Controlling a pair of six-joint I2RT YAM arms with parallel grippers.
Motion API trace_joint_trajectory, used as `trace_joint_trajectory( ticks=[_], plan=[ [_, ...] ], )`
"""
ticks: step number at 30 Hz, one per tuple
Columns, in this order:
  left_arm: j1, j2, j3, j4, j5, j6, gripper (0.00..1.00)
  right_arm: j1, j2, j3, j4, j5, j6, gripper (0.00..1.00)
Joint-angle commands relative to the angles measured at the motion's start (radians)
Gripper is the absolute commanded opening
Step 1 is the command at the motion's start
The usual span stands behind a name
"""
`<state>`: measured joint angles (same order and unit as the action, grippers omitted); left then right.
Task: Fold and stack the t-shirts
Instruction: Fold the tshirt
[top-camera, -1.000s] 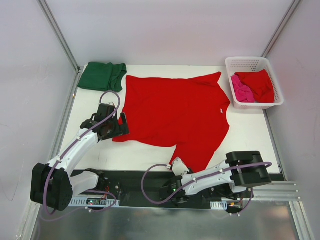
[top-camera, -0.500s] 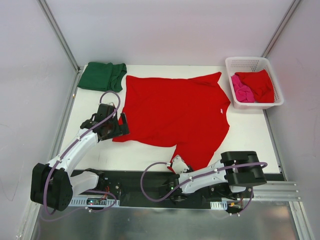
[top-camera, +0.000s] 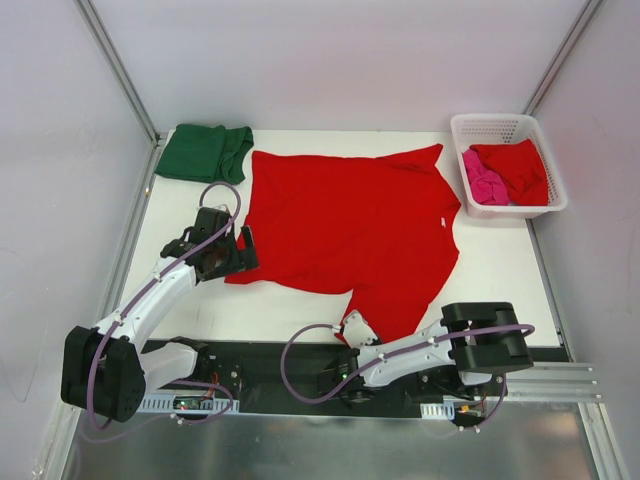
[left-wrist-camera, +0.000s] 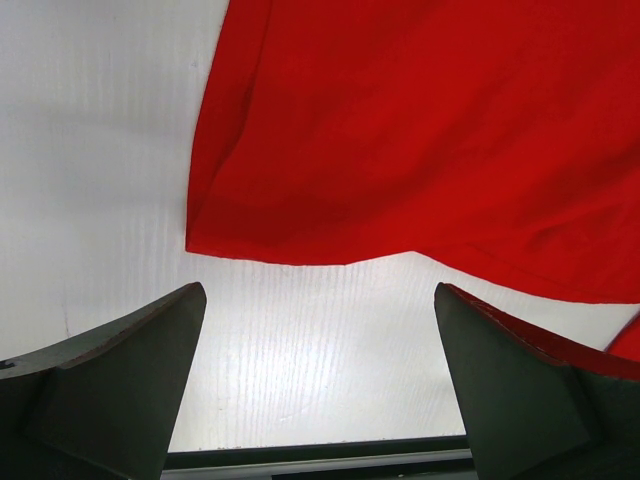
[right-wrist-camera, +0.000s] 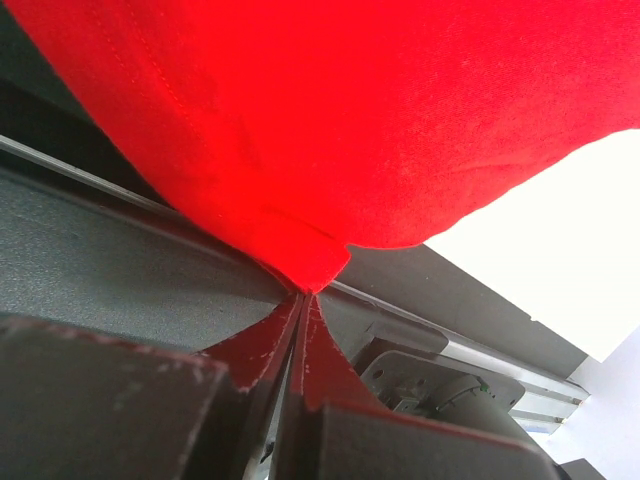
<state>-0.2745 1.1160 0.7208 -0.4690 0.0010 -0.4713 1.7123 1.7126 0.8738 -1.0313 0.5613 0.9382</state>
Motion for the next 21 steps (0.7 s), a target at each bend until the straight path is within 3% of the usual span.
trace_joint_trajectory(
  ticks=[1,21],
  plan=[
    [-0.005,-0.027,-0.011,-0.011,0.011,-0.010,0.99,-0.003,-0.018,0.008,-0.021,0.037,0.042,0.01],
    [-0.006,-0.009,-0.007,-0.003,0.017,-0.021,0.99,-0.017,-0.093,0.122,-0.196,0.153,0.063,0.01]
  ],
)
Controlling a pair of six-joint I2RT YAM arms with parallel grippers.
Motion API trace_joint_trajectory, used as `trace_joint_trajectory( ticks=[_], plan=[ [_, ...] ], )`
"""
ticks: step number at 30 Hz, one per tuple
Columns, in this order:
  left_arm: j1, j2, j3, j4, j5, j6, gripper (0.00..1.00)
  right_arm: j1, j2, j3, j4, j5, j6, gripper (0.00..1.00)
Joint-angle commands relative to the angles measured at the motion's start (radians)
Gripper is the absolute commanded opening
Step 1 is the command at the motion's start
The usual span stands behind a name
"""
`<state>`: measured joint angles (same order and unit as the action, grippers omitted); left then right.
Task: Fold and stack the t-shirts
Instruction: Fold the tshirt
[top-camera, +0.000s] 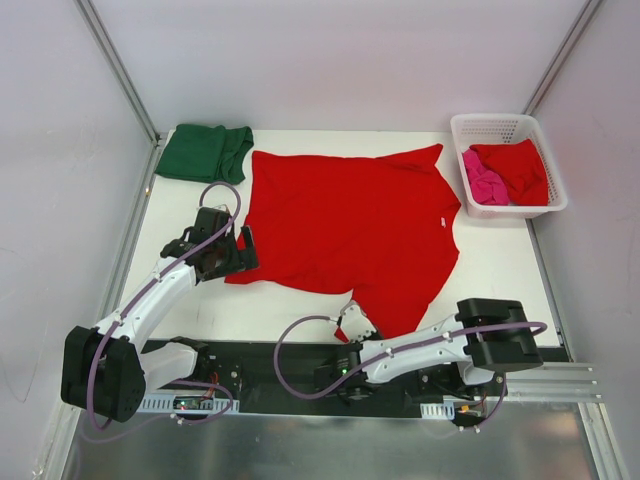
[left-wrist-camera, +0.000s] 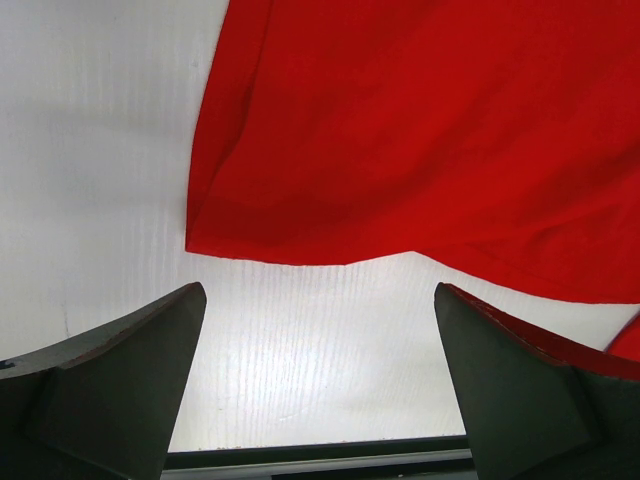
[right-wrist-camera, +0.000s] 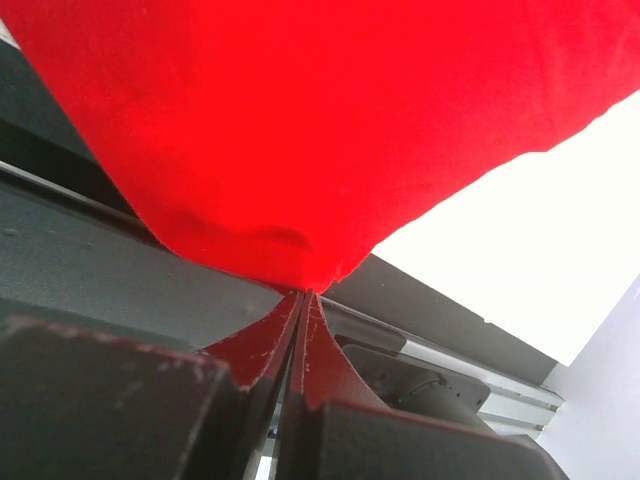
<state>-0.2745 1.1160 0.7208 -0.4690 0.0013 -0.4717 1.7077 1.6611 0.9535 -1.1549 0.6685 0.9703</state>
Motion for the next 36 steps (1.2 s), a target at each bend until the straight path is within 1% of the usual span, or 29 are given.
trace_joint_trajectory(
  ticks=[1,5,6,8,11,14,18,20,21,22,23,25,28,36],
  plan=[
    [-0.006,0.002,-0.007,-0.002,0.019,-0.022,0.99,-0.017,-0.044,0.050,-0.072,0.049,0.031,0.01],
    [-0.006,0.016,-0.014,0.004,0.028,-0.027,0.99,-0.051,-0.067,0.060,-0.031,0.056,-0.011,0.01],
    [-0.008,0.013,-0.018,0.007,0.029,-0.028,0.99,-0.054,-0.073,0.056,-0.008,0.048,-0.059,0.01],
    [-0.008,0.007,-0.018,0.006,0.026,-0.027,0.99,-0.054,-0.073,0.048,0.040,0.016,-0.084,0.01],
    [-0.008,0.001,-0.020,0.006,0.025,-0.018,0.99,-0.017,-0.083,0.031,0.106,-0.056,-0.148,0.01],
    [-0.008,0.007,-0.021,0.006,0.022,-0.015,0.99,0.035,-0.101,0.034,0.116,-0.102,-0.182,0.01],
    [-0.009,0.016,-0.027,0.010,0.025,-0.022,0.99,0.073,-0.132,0.031,0.158,-0.193,-0.254,0.01],
    [-0.009,0.016,-0.030,0.012,0.028,-0.024,0.99,0.087,-0.136,0.037,0.150,-0.217,-0.266,0.01],
    [-0.009,0.015,-0.031,0.013,0.026,-0.022,0.99,0.090,-0.136,0.040,0.141,-0.216,-0.265,0.06],
    [-0.009,0.013,-0.032,0.013,0.028,-0.022,0.99,0.093,-0.135,0.050,0.117,-0.205,-0.260,0.25],
    [-0.009,0.011,-0.034,0.013,0.028,-0.022,0.99,0.096,-0.138,0.051,0.110,-0.199,-0.257,0.32],
    [-0.009,0.010,-0.034,0.015,0.028,-0.022,0.99,0.096,-0.138,0.053,0.100,-0.179,-0.257,0.41],
    [-0.009,0.010,-0.035,0.015,0.029,-0.022,0.99,0.096,-0.118,0.056,0.103,-0.168,-0.258,0.43],
    [-0.009,-0.005,-0.041,0.013,0.028,-0.021,0.99,0.087,-0.055,0.042,0.159,-0.161,-0.272,0.43]
  ],
)
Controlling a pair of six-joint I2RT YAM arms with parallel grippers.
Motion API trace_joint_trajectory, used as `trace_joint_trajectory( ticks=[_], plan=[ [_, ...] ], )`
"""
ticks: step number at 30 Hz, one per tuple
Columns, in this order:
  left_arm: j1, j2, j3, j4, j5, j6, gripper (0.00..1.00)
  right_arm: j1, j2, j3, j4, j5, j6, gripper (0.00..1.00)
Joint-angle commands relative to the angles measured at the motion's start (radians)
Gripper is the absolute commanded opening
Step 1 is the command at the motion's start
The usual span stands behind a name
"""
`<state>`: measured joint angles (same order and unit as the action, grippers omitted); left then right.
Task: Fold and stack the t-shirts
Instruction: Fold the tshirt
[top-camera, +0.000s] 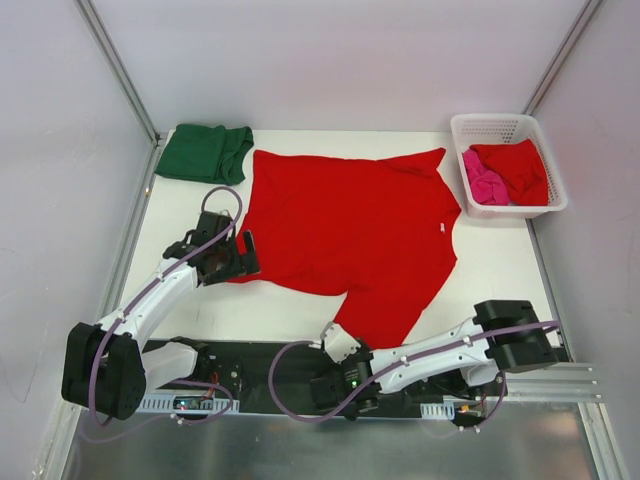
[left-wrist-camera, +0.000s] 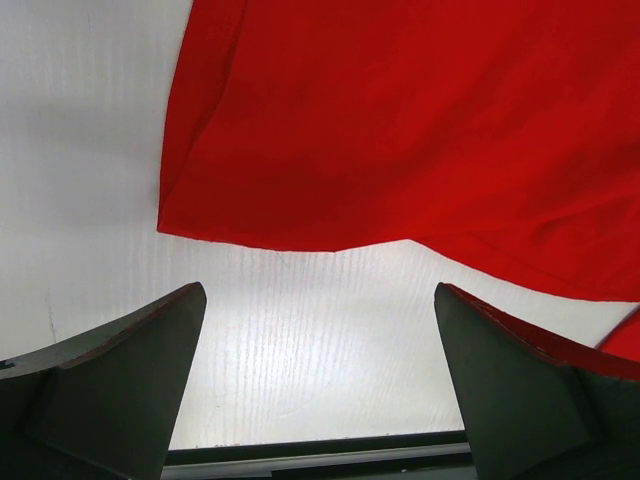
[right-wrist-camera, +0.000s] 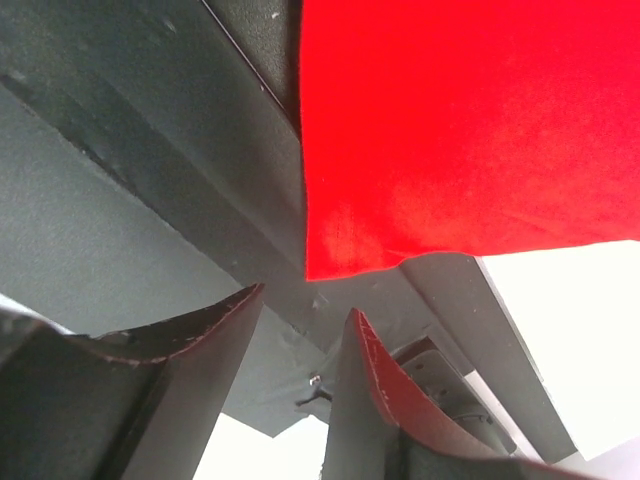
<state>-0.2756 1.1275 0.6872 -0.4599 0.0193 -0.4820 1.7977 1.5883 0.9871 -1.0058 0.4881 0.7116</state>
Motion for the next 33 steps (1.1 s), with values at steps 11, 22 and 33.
trace_joint_trajectory(
  ticks=[11,22,33],
  plan=[
    [-0.008,-0.026,-0.011,0.004,0.011,-0.009,0.99,-0.024,0.111,-0.013,0.067,0.009,0.017,0.40],
    [-0.007,-0.023,-0.003,0.004,0.011,-0.006,0.99,-0.064,0.168,-0.024,0.033,0.037,0.058,0.37],
    [-0.008,-0.018,0.002,0.003,0.011,-0.006,0.99,-0.075,0.197,-0.025,-0.008,0.053,0.086,0.36]
  ],
)
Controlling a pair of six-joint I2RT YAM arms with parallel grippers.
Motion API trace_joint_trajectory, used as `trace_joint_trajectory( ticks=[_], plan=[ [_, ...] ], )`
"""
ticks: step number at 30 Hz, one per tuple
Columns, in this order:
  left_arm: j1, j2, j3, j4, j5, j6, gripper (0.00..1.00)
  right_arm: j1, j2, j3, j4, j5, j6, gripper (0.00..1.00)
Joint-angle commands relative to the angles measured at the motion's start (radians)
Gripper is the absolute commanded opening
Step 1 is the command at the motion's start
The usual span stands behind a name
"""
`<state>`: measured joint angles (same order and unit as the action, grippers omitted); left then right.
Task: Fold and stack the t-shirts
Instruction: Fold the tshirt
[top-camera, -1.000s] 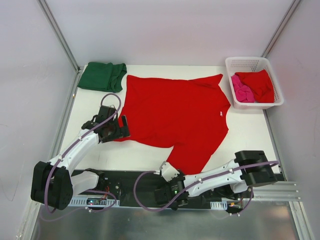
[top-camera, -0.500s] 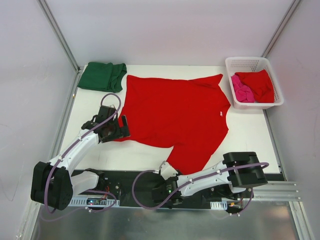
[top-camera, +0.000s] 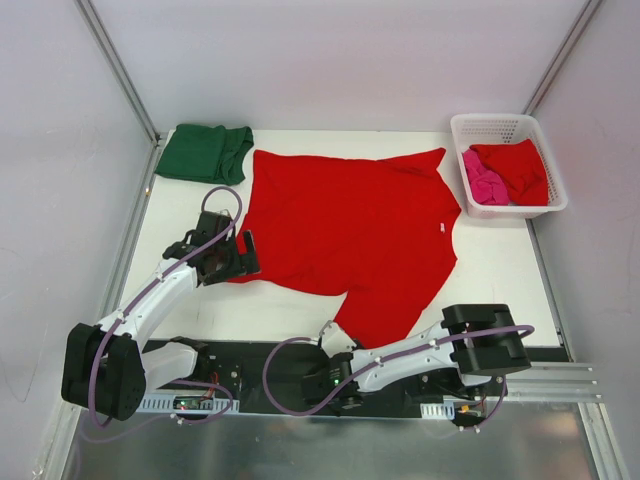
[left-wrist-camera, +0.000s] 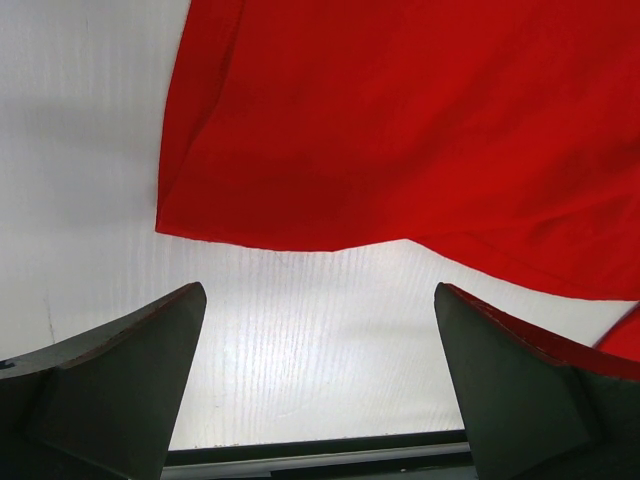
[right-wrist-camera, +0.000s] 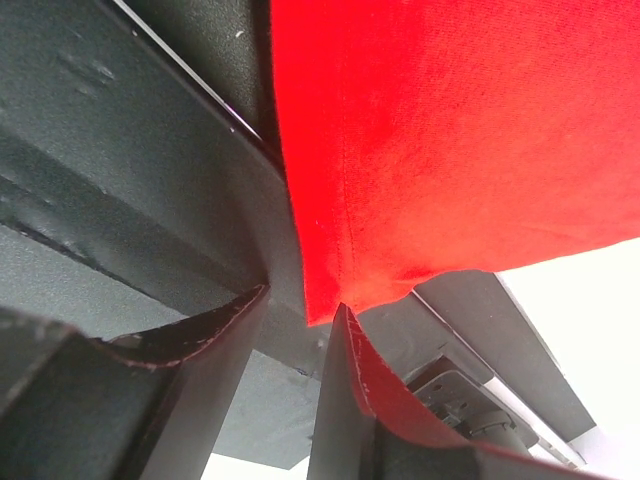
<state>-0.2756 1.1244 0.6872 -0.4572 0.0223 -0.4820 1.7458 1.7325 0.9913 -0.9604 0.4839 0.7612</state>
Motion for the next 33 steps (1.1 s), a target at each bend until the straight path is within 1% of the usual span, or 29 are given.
trace_joint_trajectory(
  ticks=[1,16,25,33],
  plan=[
    [-0.008,-0.015,0.002,0.000,0.010,-0.006,0.99,-0.023,0.055,-0.028,-0.060,0.059,0.041,0.36],
    [-0.008,-0.020,-0.005,0.002,0.007,-0.007,0.99,-0.023,0.082,-0.028,-0.109,0.068,0.087,0.35],
    [-0.007,-0.025,-0.008,0.002,0.005,-0.007,0.99,-0.026,0.105,-0.022,-0.181,0.084,0.145,0.35],
    [-0.007,-0.023,-0.008,0.003,0.005,-0.009,0.99,-0.029,0.101,-0.026,-0.172,0.081,0.142,0.34]
  ],
)
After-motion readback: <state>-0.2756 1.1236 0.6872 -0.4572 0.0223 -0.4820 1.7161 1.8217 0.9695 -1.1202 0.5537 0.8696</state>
